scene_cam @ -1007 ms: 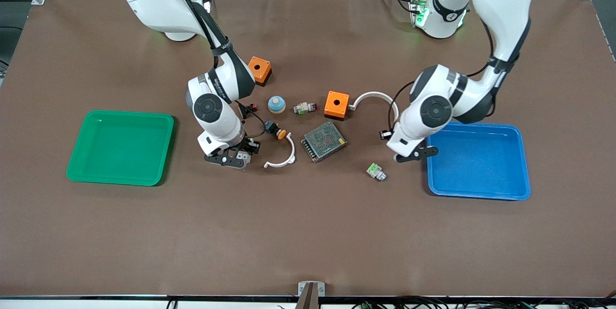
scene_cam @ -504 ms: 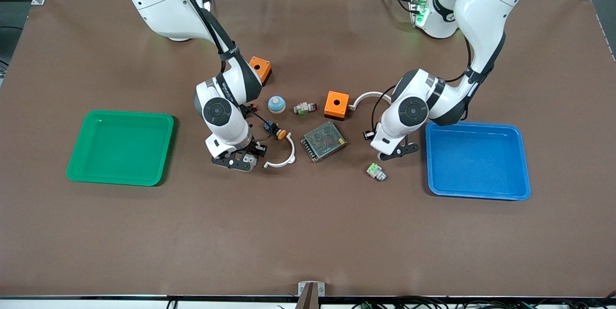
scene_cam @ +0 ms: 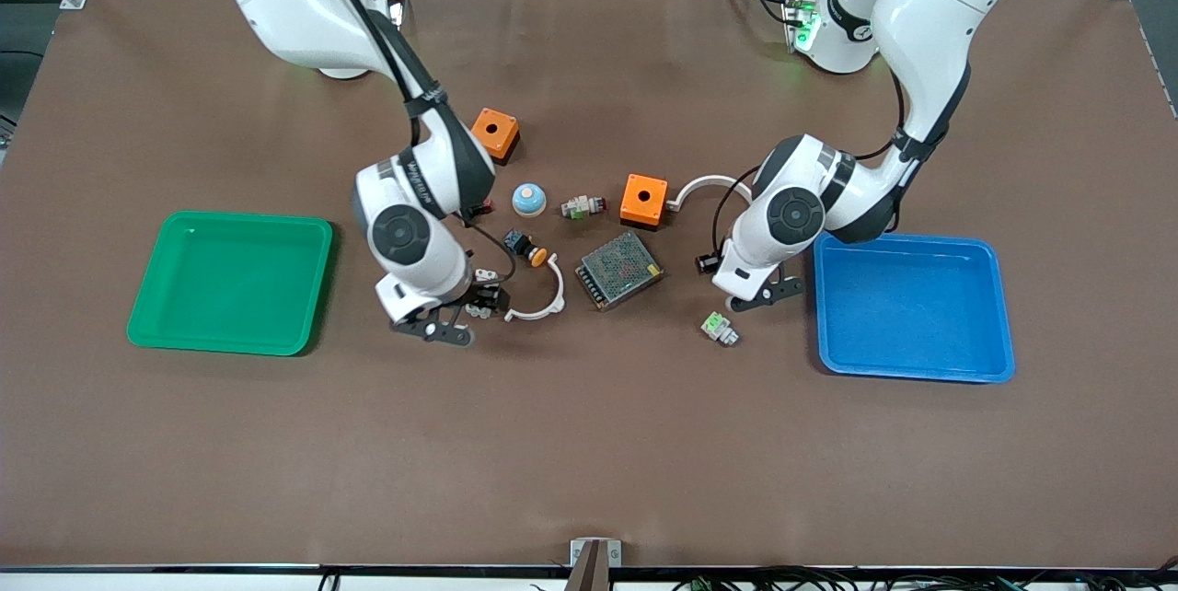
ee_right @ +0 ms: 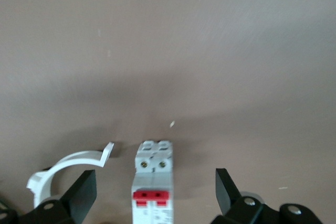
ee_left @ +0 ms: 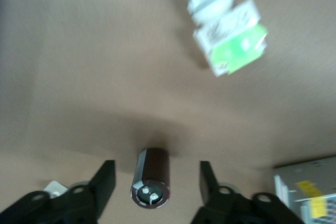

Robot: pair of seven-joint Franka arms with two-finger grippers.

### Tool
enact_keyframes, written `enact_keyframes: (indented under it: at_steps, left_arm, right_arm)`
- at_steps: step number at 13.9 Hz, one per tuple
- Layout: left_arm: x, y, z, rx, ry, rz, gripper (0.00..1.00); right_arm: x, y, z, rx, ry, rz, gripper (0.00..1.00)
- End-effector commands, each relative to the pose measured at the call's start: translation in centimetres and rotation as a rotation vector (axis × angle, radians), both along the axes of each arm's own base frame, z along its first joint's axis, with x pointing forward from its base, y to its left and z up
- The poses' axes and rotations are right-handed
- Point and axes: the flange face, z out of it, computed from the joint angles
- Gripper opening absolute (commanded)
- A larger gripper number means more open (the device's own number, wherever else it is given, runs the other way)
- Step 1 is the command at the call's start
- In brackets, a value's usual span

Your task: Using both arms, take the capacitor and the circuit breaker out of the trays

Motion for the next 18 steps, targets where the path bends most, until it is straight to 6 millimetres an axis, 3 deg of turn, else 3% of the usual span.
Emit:
enact_keyframes:
  at_steps: [1, 4, 7, 9, 13, 15, 18]
  left_arm:
    - [2.0, 1.0, 7.4, 0.016, -0.105, 0.015, 1.0]
    - [6.8, 5.7, 14.7, 0.016, -0.16, -0.033, 1.0]
    - [9.1, 9.4, 19.5, 0.025, -0.18, -0.06, 1.0]
    - [10.6, 12.8, 23.2, 0.024, -0.237, -0.054, 1.0]
    - [10.7, 19.6, 29.9, 0.06, -0.25, -0.216, 1.0]
    - [9.2, 22.2, 32.7, 0.083, -0.217, -0.301, 1.0]
    - [7.8, 25.0, 35.7, 0.083, -0.167, -0.37, 1.0]
  right_arm:
    - [3.4, -5.8, 5.0, 0.025, 0.014, 0.075, 1.0]
    - [5.1, -15.7, 10.2, 0.039, 0.027, 0.135, 1.0]
    - [4.4, -24.7, 14.4, 0.049, 0.066, 0.177, 1.0]
    - [3.7, -29.1, 16.6, 0.033, 0.069, 0.166, 1.0]
    - [3.9, -33.5, 22.5, 0.025, 0.041, 0.108, 1.0]
    - [4.1, -34.0, 25.1, 0.013, -0.002, 0.104, 1.0]
    - [3.8, -33.6, 26.5, 0.033, -0.022, 0.1, 1.0]
